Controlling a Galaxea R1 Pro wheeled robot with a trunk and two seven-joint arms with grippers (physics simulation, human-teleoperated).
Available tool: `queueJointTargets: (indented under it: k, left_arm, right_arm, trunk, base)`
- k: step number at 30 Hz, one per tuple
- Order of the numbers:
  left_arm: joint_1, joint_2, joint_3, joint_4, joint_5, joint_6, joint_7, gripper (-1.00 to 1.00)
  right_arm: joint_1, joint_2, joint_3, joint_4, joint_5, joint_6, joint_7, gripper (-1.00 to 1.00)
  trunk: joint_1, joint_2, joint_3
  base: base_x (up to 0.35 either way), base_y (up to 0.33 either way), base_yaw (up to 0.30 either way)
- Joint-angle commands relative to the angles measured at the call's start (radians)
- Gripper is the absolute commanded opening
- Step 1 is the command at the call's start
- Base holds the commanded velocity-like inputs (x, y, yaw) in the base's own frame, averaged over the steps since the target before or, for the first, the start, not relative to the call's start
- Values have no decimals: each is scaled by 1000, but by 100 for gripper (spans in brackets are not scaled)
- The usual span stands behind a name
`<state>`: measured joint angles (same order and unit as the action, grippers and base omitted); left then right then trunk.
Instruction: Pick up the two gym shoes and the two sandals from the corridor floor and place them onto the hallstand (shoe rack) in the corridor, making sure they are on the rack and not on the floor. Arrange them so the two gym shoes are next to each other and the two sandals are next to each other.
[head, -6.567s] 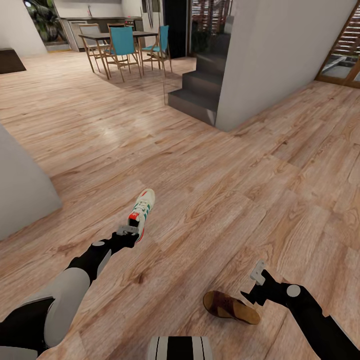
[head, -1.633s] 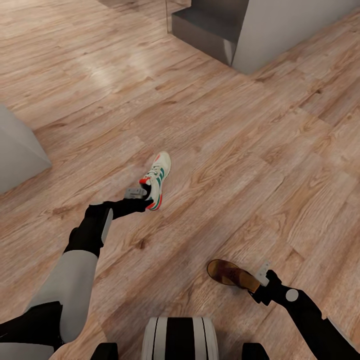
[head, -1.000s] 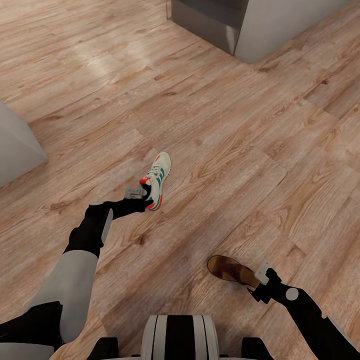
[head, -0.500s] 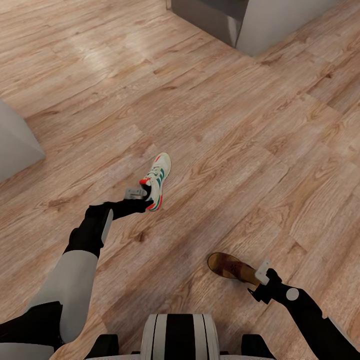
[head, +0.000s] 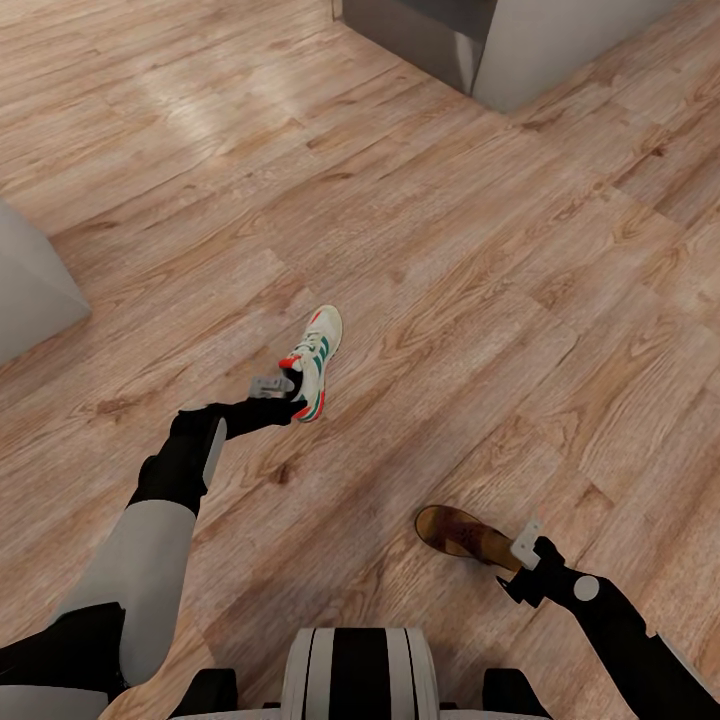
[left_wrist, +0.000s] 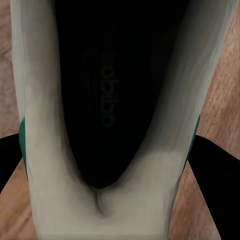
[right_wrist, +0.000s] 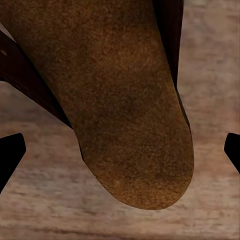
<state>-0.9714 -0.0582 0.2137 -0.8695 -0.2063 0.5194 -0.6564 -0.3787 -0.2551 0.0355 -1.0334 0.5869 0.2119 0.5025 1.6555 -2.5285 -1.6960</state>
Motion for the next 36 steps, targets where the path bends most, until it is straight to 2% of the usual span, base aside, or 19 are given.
queueJointTargets:
  k: [1,6,13,36]
  left_arm:
    - [-1,-2,6,-1,-9,5,-9,-100]
    - [0,-3,6,-2,-8,5,-9,-100]
    - [0,-2,6,0,-8,5,-9,-100]
    - [0,-2,7,0,-8,5,-9,-100]
  right_arm:
    - [0,-1,2,-2,7,4,4,100]
    - [0,-1,1,-3,7,4,4,100]
    - [0,-1,1,-3,7,4,4,100]
    - [0,-1,0,-4,7,4,4,100]
  trunk:
    - [0,0,-1]
    - [0,0,-1]
    - [3,-2,-28]
    - [3,-2,-36]
  base:
    - [0,0,0]
    - [0,0,0]
    - [0,0,0]
    - [0,0,-18]
